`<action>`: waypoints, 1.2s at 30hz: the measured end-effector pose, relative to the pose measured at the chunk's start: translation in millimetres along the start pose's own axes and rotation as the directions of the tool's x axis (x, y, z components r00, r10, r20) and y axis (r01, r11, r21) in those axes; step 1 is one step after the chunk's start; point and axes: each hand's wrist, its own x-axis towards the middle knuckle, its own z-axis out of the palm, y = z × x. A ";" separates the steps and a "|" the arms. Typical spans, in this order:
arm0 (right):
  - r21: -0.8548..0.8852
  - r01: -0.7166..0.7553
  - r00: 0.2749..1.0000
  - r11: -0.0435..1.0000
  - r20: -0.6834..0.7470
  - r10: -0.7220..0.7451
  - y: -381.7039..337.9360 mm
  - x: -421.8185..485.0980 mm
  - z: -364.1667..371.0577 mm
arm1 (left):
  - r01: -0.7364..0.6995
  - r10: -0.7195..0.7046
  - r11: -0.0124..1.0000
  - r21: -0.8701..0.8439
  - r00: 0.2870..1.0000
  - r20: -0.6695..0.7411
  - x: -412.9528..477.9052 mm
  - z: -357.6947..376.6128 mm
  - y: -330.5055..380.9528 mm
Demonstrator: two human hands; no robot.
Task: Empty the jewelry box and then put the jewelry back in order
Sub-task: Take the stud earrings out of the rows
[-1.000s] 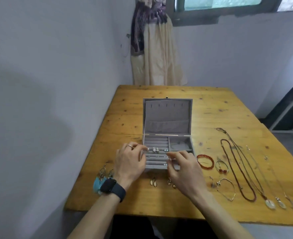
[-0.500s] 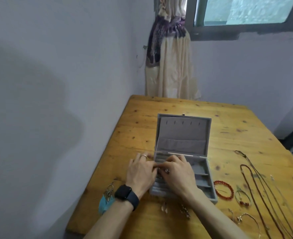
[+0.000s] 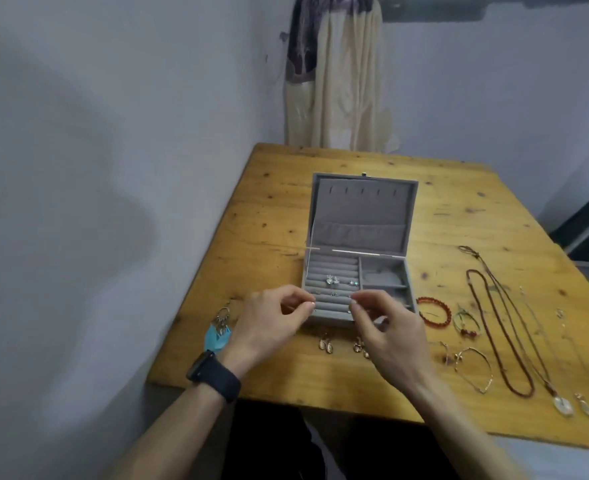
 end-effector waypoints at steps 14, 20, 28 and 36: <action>-0.189 -0.020 0.998 0.982 0.058 0.031 21.2 -69.7 49.5 | -0.116 0.035 0.934 0.339 0.971 0.236 -33.9 25.0 -13.7; -0.223 -0.036 0.998 0.974 0.047 0.048 14.2 -63.2 58.9 | -0.096 0.053 0.959 0.265 0.985 0.164 -40.7 25.7 -19.3; -0.183 -0.118 0.991 0.976 0.043 0.128 11.4 -61.2 56.7 | -0.083 0.076 0.979 0.186 0.996 0.048 -50.2 35.5 -31.4; -0.205 -0.143 0.985 0.968 0.071 0.160 10.0 -64.6 50.0 | -0.056 0.054 0.984 0.172 0.998 0.017 -49.4 43.6 -33.8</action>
